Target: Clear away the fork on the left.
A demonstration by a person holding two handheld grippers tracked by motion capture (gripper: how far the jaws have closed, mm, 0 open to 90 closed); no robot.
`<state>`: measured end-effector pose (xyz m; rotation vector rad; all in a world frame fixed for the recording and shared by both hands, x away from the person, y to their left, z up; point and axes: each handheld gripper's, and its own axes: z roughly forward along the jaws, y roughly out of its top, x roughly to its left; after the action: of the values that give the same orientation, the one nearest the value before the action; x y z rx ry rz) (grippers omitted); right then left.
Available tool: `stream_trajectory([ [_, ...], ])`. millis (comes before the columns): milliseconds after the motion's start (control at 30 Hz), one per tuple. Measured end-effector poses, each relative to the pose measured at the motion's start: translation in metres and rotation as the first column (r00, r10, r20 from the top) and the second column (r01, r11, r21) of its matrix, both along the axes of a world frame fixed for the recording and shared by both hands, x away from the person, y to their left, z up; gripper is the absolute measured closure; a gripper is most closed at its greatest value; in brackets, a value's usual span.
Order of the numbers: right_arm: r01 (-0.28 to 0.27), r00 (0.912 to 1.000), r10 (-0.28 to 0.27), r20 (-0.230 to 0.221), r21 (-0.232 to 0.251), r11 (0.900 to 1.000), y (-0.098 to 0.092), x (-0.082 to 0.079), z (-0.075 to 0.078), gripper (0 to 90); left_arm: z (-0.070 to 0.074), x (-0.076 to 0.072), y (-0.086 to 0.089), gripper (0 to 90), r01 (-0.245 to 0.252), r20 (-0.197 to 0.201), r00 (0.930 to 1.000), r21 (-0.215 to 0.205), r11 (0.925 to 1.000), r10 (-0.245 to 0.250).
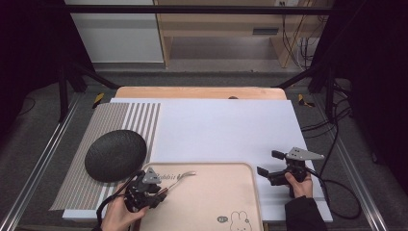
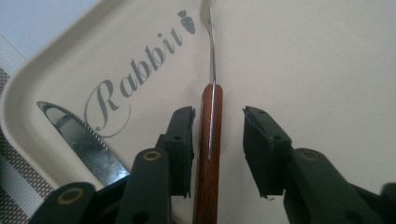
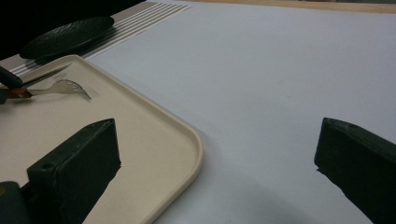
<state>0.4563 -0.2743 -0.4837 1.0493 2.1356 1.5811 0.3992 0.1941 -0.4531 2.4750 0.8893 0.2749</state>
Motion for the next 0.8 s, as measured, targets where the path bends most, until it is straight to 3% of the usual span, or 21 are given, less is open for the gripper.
stream_trajectory([
  [167,0.000,1.0000,0.000,0.000,-0.002,1.000,0.000,0.000,0.000,0.2,-0.002,0.000,-0.001,77.1,-0.008,0.000,1.0000,0.027,0.9996,0.008],
  [300,0.001,1.0000,-0.001,0.001,-0.001,1.000,0.000,0.000,0.000,0.2,-0.002,-0.001,-0.002,80.2,-0.022,-0.002,0.9998,0.033,0.9992,0.022],
  [500,0.001,1.0000,-0.001,0.000,-0.002,1.000,0.000,0.000,0.000,0.2,0.001,-0.010,-0.004,80.6,-0.064,-0.014,0.9978,0.036,0.9973,0.065],
  [800,0.000,1.0000,0.000,0.002,-0.001,1.000,0.000,0.000,0.000,0.2,-0.001,-0.029,-0.016,80.6,-0.089,-0.043,0.9951,0.018,0.9959,0.089],
])
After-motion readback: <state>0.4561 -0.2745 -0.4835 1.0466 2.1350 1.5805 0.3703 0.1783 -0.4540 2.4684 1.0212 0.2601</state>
